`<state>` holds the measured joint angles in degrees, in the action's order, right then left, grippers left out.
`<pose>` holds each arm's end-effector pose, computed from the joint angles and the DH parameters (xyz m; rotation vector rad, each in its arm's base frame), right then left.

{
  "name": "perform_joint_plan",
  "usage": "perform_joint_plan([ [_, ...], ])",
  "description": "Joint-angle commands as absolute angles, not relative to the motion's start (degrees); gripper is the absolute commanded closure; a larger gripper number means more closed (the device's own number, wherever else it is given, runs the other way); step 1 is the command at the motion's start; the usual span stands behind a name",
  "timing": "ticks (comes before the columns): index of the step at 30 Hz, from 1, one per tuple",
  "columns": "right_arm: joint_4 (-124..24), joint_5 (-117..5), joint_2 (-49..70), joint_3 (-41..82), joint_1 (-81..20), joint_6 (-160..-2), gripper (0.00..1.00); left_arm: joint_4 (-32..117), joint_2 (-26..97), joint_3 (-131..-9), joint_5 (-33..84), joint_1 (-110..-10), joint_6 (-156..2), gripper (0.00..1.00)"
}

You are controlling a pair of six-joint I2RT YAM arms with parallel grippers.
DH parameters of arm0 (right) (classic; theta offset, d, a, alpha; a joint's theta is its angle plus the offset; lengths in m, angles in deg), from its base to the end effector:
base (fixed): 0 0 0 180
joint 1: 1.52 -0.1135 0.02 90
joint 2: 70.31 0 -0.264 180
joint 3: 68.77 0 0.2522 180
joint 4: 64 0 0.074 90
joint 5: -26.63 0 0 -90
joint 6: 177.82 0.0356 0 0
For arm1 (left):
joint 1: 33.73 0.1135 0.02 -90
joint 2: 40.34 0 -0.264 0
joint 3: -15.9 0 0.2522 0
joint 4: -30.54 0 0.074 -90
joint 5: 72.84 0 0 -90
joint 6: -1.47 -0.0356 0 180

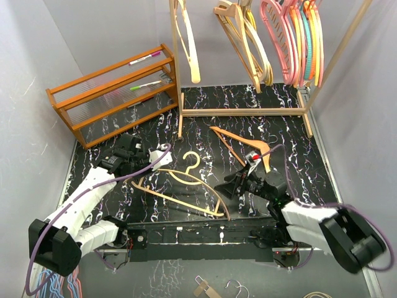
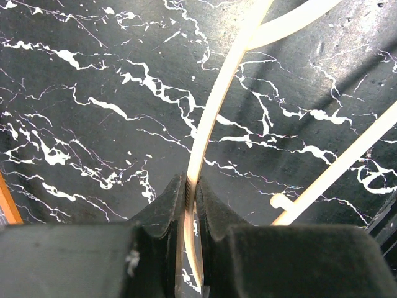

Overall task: Organize the hangers
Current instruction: Pick up the hanger at the center of the board.

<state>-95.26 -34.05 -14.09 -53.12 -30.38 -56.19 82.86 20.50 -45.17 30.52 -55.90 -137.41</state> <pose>0.1391 0.0966 0.1519 -0.3619 1.8374 1.1953 0.1917 -0.0870 0.2593 1.5012 1.9334 -0.0847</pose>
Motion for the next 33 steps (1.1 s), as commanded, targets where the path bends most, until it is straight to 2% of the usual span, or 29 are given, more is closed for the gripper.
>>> perform_joint_plan([
  [1,-122.3,-25.5,0.7,-53.2,-30.3,-53.2,0.02,83.3,18.5,-47.2,31.5,-55.2,-137.9,1.0],
  [8,-153.3,-19.9,27.9,-53.6,-30.4,-43.6,0.07,81.9,18.8,-49.1,30.8,-54.3,-137.6,1.0],
  [11,-154.8,-16.4,35.4,-49.7,-30.7,-39.9,0.12,81.2,19.2,-49.7,30.2,-53.9,-137.6,1.0],
  [13,-154.8,-16.0,36.4,-48.7,-31.2,-39.7,0.16,80.4,19.5,-50.1,29.6,-53.4,-137.7,1.0],
  [16,-154.7,-18.2,34.5,-49.5,-31.6,-40.0,0.29,80.2,20.2,-50.8,29.7,-52.6,-137.7,1.0],
  [23,-154.8,-19.9,30.8,-50.9,-31.6,-36.5,0.88,78.1,21.5,-49.7,29.0,-51.7,-137.6,1.0],
  [25,-154.8,-22.2,27.2,-52.7,-31.6,-35.8,0.92,77.1,21.9,-49.3,28.7,-51.2,-137.4,1.0],
  [30,-153.2,-32.7,14.4,-57.9,-31.5,-31.5,0.92,74.6,23.6,-49.0,28.1,-50.9,-135.9,1.0],
  [33,-140.4,-35.3,2.8,-56.8,-31.5,-27.1,0.92,73.1,25.0,-49.4,28.8,-50.8,-133.7,1.0],
])
